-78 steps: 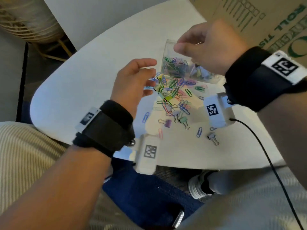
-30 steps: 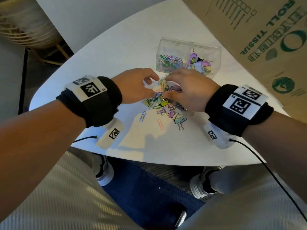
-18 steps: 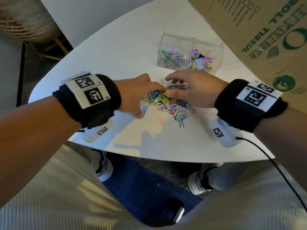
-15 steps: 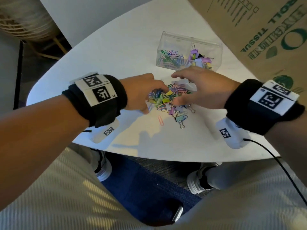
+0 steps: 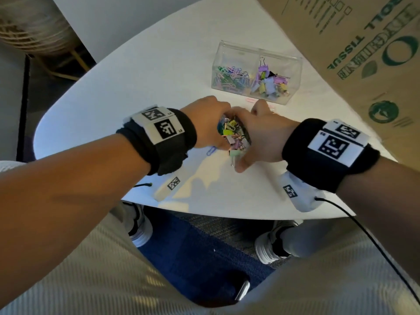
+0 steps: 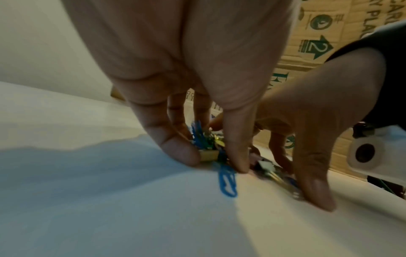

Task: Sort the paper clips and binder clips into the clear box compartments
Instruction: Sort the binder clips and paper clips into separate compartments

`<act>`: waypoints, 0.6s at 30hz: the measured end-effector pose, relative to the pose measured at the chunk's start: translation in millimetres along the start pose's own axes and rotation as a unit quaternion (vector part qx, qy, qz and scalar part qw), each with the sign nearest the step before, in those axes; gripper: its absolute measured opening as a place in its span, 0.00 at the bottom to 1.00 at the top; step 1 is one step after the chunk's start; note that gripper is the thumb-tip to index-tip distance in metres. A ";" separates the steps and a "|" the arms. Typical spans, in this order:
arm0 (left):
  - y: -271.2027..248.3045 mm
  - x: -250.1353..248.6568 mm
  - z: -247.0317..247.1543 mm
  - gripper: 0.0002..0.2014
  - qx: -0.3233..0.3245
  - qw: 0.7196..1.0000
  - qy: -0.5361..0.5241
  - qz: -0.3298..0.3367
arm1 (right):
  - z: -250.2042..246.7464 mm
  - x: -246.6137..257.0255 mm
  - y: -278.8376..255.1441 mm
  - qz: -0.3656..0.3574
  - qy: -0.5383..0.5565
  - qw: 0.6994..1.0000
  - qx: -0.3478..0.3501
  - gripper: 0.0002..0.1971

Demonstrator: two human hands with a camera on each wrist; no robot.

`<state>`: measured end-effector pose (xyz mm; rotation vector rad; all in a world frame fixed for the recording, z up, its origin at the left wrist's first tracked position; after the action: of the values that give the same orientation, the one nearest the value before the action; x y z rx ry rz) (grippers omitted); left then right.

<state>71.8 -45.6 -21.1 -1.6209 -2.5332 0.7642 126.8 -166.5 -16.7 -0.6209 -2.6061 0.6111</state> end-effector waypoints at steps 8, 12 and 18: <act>-7.8 24.8 -16.0 0.45 -0.005 0.993 -0.113 -0.030 | -10.6 -8.3 9.9 -0.004 0.024 0.999 -0.047 0.48; -8.9 30.4 -11.2 0.38 0.005 0.998 -0.005 -0.062 | -12.7 -4.7 12.1 0.000 0.035 0.998 -0.057 0.47; 3.7 8.3 -2.5 0.16 -0.031 0.994 -0.090 -0.053 | -15.6 8.0 25.3 -0.022 0.083 0.989 -0.119 0.26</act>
<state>71.9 -36.3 -22.4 -1.4807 -2.7674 0.8657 135.6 -137.1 -14.1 -0.6555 -2.5463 0.2238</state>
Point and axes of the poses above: each hand's wrist, its own y-axis towards the middle knuckle, its own z-axis out of the palm, x = y × z, the point moved 3 cm from there along y, towards the middle knuckle, and after that the axes turned 15 degrees about -z, right-handed, at the moved point
